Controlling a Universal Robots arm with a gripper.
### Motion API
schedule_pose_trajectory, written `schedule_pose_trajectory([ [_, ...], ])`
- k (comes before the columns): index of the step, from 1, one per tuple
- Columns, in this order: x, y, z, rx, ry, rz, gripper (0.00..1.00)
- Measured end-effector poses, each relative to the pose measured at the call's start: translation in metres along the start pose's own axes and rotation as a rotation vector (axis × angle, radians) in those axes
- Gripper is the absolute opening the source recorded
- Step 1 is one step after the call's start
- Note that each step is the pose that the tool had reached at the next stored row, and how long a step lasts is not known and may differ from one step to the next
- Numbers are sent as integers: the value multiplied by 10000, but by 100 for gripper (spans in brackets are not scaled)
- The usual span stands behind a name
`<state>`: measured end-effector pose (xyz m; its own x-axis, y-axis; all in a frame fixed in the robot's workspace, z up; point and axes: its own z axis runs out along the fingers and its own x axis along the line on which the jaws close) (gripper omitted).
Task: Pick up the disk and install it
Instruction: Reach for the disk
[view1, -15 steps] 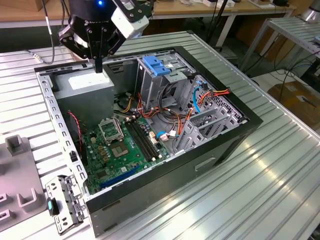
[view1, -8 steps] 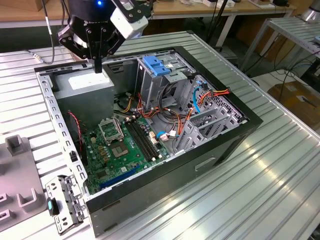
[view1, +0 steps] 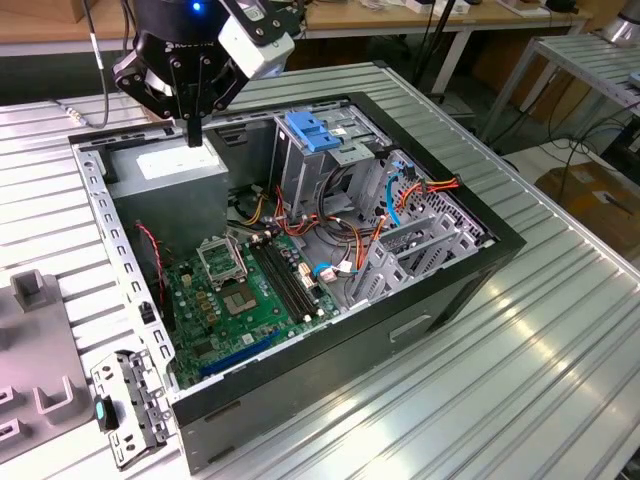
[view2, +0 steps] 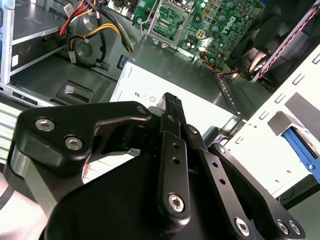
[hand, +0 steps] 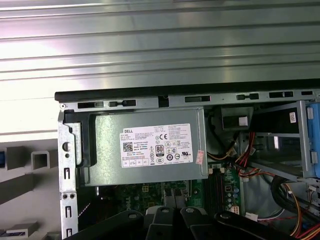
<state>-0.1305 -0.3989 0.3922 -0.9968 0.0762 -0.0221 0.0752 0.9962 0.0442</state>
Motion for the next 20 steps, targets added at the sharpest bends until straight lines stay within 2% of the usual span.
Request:
schedule_pose_trajectory([
  [8,4,0,0,0,0,0,11],
  [16,146,-11,-3,-1,2,0,11],
  [20,186,-14,-3,-1,9,0,11],
])
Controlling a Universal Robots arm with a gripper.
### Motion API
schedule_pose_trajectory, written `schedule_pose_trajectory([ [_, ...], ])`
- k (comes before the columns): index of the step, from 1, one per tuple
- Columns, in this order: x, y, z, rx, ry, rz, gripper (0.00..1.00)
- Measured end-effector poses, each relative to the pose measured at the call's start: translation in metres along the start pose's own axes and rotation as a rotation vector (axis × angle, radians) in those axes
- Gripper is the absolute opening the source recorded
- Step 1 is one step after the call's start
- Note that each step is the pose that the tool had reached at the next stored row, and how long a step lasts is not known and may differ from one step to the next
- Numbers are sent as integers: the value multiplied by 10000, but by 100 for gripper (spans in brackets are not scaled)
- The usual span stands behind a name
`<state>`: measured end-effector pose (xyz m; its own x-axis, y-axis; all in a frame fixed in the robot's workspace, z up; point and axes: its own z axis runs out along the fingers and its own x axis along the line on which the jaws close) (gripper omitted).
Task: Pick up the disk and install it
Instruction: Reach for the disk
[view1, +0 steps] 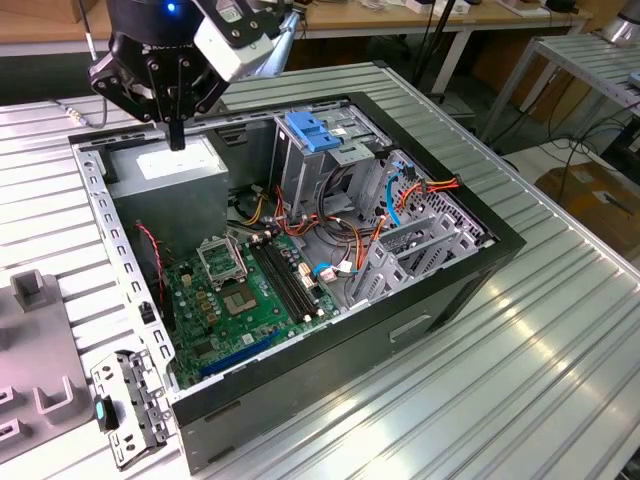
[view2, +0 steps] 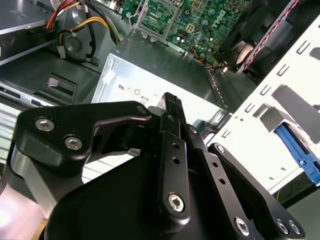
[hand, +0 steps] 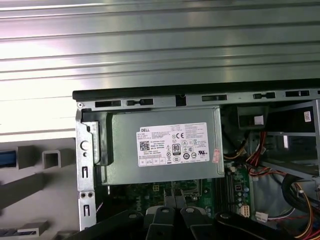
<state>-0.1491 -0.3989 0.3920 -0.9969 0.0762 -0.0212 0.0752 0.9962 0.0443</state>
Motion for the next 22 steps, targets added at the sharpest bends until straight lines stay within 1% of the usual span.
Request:
schedule_pose_trajectory([
  [9,57,-5,1,0,17,1,11],
  [15,118,-9,1,0,24,1,11],
  [19,135,-11,1,0,26,1,11],
  [22,160,-12,1,0,27,2,11],
])
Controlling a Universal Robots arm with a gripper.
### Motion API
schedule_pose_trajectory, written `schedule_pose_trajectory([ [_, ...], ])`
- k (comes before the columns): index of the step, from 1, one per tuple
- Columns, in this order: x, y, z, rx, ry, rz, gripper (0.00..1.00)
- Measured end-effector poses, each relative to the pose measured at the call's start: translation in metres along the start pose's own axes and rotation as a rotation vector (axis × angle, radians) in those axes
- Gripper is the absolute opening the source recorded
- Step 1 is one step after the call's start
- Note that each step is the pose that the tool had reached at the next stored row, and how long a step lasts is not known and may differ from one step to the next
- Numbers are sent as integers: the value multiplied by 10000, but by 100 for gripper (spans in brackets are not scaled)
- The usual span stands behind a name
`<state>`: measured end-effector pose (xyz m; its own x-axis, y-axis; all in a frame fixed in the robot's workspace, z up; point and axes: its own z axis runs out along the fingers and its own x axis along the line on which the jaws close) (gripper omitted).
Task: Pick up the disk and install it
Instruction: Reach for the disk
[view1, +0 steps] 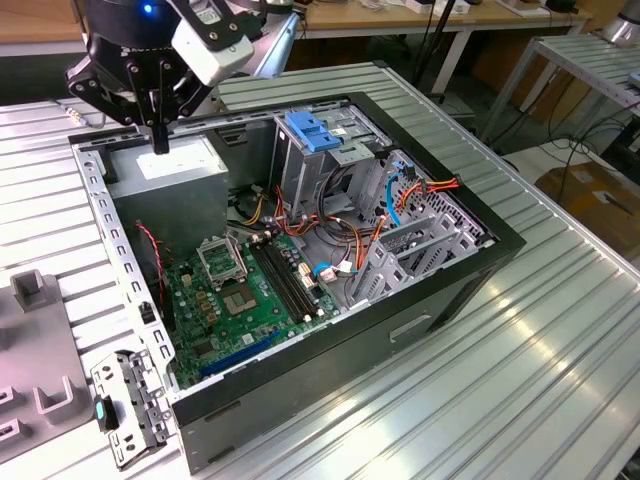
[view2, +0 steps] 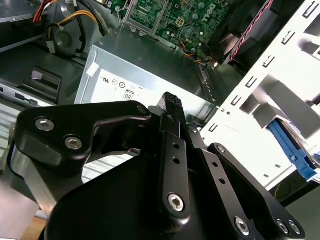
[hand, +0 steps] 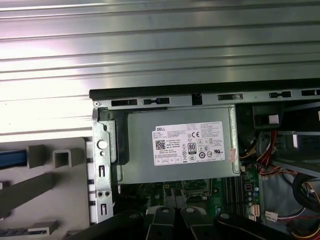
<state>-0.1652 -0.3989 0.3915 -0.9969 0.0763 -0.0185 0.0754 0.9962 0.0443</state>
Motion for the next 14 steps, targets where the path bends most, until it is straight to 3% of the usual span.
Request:
schedule_pose_trajectory([
  [14,105,-8,0,1,7,-1,11],
])
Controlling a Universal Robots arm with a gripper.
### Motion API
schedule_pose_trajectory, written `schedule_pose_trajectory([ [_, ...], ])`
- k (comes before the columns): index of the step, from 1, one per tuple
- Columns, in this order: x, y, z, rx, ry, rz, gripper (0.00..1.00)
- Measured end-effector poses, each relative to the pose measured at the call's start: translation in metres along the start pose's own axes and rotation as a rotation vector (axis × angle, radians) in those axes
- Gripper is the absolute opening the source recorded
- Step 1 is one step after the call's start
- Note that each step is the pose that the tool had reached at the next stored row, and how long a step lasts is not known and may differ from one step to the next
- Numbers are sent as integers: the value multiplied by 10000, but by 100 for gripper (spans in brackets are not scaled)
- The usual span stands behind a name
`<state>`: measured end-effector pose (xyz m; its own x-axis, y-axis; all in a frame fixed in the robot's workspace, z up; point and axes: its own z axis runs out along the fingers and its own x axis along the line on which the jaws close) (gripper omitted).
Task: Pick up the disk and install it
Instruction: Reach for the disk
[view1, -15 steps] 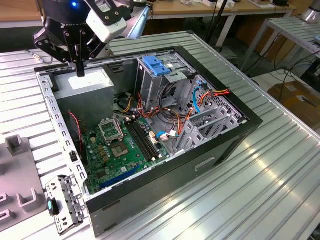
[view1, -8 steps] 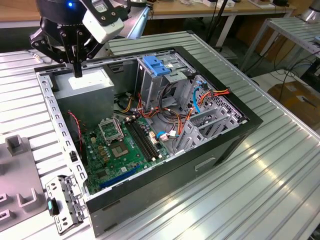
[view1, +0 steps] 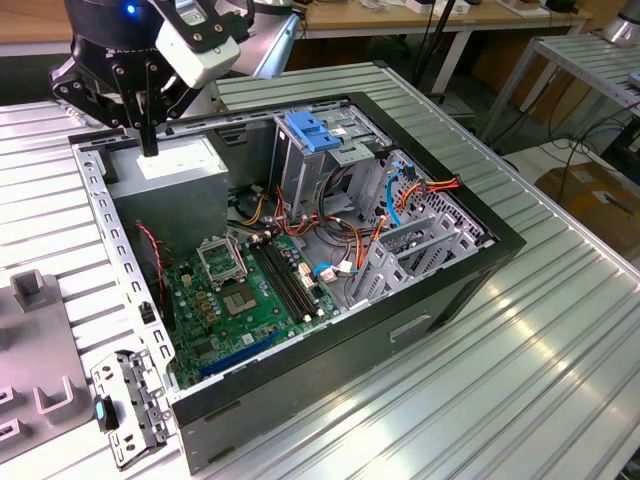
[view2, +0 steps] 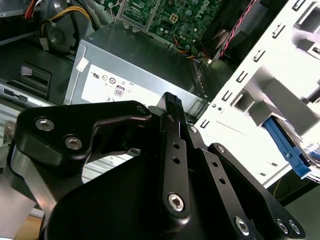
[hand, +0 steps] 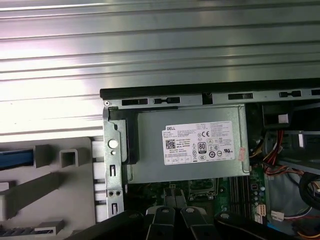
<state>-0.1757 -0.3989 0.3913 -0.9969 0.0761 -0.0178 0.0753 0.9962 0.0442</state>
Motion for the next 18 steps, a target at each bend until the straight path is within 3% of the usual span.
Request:
schedule_pose_trajectory([
  [6,4,0,0,0,0,2,11],
  [12,99,-8,-2,-1,0,1,11],
  [18,145,-11,-2,1,6,1,11],
])
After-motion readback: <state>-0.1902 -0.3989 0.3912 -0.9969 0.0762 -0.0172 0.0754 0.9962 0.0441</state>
